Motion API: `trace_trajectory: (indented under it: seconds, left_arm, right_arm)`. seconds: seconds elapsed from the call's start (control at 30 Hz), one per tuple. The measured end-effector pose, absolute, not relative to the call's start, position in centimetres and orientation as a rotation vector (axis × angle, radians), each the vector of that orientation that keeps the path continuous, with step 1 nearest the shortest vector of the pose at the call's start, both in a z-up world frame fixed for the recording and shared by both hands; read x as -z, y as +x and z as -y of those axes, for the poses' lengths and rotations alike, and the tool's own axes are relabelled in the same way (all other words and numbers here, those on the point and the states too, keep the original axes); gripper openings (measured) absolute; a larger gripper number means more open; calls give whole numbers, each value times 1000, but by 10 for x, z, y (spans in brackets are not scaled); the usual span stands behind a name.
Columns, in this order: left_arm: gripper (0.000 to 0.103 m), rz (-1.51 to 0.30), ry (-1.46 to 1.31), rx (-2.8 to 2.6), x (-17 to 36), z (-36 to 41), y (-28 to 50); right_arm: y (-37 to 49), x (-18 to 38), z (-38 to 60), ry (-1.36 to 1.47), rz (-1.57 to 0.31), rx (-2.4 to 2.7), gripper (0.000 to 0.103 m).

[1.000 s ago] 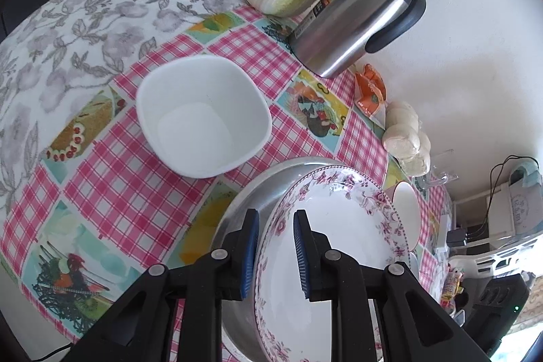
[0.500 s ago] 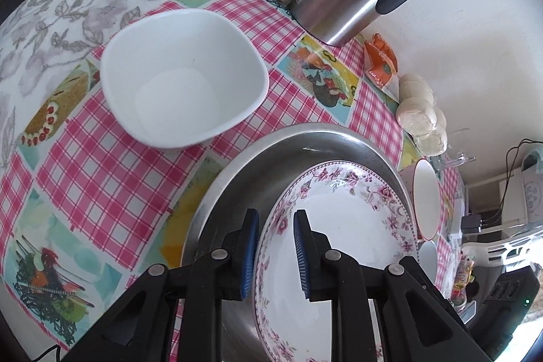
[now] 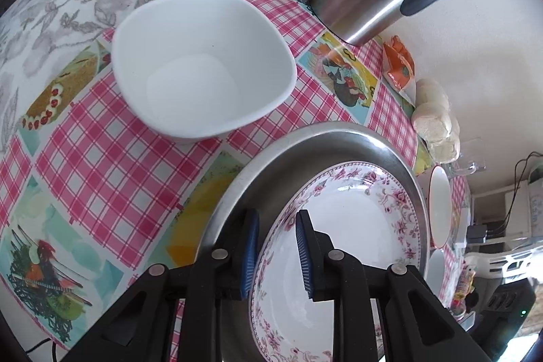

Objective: Organize plates and bowls
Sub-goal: 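Lower the pink-floral plate into the steel basin with both tools, then open both tools to release the plate inside the basin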

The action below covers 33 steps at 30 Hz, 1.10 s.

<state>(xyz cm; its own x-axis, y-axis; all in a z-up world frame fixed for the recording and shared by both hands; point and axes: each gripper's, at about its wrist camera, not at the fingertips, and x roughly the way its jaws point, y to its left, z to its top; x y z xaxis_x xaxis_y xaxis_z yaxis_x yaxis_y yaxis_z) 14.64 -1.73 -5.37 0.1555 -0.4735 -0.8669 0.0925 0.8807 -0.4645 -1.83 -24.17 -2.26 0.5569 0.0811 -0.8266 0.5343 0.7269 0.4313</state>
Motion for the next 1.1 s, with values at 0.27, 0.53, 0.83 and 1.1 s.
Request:
trace_trajectory:
  seconds: [0.27, 0.53, 0.83, 1.1]
  left_arm:
    - [23, -1357, -358, 386, 50, 15, 145]
    - [24, -1339, -355, 349, 47, 8, 144]
    - [24, -1342, -311, 356, 48, 15, 147]
    - [38, -1355, -246, 360, 41, 22, 143]
  right_arm:
    - [-19, 23, 242, 736, -962, 295, 14]
    - [-13, 27, 236, 722, -986, 267, 14]
    - [-12, 25, 236, 713, -1017, 276, 14]
    - [-17, 8, 238, 661, -1017, 312, 22]
